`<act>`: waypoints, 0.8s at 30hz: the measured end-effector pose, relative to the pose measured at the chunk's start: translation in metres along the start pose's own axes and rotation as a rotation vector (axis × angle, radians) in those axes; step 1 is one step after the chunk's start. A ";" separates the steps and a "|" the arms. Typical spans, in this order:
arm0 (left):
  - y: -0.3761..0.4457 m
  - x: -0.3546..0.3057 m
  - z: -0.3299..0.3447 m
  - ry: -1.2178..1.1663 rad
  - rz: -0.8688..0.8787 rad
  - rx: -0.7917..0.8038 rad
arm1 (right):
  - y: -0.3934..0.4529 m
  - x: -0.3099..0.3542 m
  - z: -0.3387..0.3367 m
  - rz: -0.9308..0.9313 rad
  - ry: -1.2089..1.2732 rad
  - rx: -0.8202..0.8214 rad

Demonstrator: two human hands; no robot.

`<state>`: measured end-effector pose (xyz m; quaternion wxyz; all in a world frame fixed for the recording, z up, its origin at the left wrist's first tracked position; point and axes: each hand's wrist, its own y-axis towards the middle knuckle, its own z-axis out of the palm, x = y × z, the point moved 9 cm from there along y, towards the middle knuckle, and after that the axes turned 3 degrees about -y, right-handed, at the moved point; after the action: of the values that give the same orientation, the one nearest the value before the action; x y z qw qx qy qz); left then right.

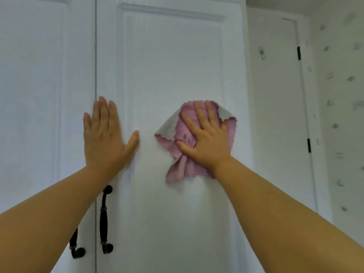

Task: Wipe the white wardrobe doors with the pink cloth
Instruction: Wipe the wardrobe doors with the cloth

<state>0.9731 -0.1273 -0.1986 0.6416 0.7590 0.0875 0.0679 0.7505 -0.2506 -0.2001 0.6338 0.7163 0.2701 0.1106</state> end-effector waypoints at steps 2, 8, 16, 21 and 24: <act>0.001 -0.002 0.000 0.016 0.008 0.000 | -0.006 -0.026 0.000 0.080 0.005 0.011; 0.002 -0.005 0.000 -0.026 0.012 0.014 | -0.040 -0.018 0.005 0.449 0.102 -0.047; 0.005 0.009 -0.021 -0.258 0.045 0.018 | 0.020 0.121 0.001 0.261 0.211 0.015; -0.027 -0.001 -0.027 -0.373 -0.025 -0.016 | -0.006 0.162 0.011 0.129 0.282 0.078; -0.057 -0.013 -0.019 -0.387 -0.025 -0.007 | -0.047 0.165 0.016 -0.043 0.216 0.079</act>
<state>0.9541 -0.1027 -0.2518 0.6500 0.7545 -0.0282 -0.0868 0.8842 -0.1750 -0.2787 0.5745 0.7186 0.3564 0.1629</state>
